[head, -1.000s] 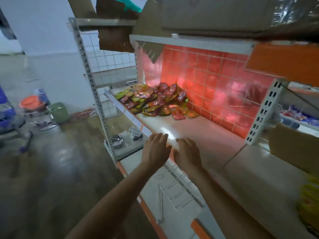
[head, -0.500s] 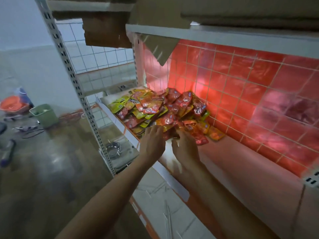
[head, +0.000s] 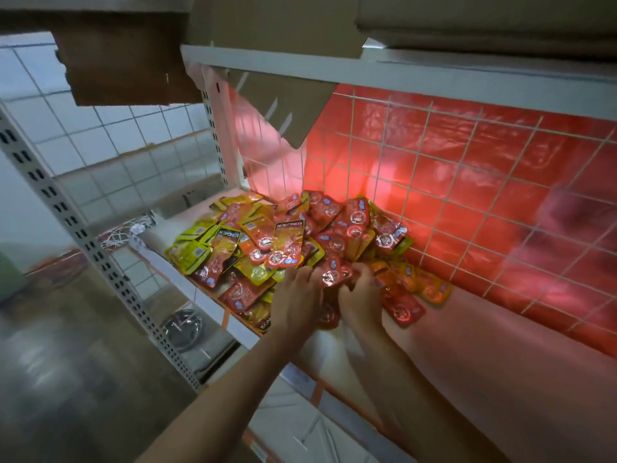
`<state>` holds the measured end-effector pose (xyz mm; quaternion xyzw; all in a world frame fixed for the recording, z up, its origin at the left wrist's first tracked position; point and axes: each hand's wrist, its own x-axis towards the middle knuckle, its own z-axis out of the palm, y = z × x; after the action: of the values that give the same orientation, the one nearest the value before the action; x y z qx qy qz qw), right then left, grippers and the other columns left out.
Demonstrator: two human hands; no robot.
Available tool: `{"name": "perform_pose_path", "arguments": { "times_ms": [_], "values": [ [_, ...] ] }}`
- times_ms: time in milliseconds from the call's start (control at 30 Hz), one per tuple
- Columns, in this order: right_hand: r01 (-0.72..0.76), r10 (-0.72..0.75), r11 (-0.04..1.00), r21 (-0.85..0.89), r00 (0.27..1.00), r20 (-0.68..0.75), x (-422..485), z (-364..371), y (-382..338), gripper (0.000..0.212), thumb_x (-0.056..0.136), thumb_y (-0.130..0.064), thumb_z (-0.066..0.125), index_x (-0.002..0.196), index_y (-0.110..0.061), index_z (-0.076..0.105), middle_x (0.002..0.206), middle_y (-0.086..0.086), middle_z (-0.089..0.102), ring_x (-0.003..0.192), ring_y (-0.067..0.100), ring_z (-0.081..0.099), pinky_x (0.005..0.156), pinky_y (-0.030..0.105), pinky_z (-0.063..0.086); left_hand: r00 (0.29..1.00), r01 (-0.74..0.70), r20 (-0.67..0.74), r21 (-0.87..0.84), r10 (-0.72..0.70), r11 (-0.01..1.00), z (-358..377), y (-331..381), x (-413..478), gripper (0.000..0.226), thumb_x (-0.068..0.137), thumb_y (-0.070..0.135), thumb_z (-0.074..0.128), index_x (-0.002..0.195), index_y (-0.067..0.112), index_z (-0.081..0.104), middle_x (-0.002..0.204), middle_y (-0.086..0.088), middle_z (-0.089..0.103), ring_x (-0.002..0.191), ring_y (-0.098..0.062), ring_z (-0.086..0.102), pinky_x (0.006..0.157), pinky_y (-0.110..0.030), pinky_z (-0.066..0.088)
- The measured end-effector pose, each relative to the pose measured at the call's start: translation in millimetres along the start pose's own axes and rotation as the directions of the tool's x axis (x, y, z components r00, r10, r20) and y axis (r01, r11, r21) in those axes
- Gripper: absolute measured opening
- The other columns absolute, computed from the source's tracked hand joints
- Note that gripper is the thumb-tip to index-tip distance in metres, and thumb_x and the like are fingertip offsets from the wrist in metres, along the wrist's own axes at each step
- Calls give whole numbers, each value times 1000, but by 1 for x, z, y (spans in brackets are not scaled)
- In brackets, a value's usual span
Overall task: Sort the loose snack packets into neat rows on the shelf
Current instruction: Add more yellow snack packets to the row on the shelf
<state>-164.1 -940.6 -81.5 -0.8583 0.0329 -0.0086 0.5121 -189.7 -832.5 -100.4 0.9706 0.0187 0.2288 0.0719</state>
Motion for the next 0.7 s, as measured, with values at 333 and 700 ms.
{"name": "perform_pose_path", "arguments": {
  "times_ms": [333, 700],
  "values": [
    [-42, 93, 962, 269, 979, -180, 9, -30, 6, 21, 85, -7, 48, 91, -20, 63, 80, 0, 62, 75, 20, 56, 66, 30, 41, 979, 42, -154, -493, -135, 869, -28, 14, 17, 35, 97, 35, 40, 74, 13, 54, 64, -7, 57, 56, -27, 51, 50, -29, 30],
    [-130, 298, 861, 492, 912, -281, -25, -116, 55, 23, 81, -13, 58, 101, -18, 69, 88, 3, 72, 78, 20, 67, 77, 46, 56, 963, 267, 259, -889, -72, 373, -2, 83, 18, 45, 87, 39, 50, 68, -1, 51, 61, -14, 52, 61, -10, 50, 63, -50, 52]
  ]
}}
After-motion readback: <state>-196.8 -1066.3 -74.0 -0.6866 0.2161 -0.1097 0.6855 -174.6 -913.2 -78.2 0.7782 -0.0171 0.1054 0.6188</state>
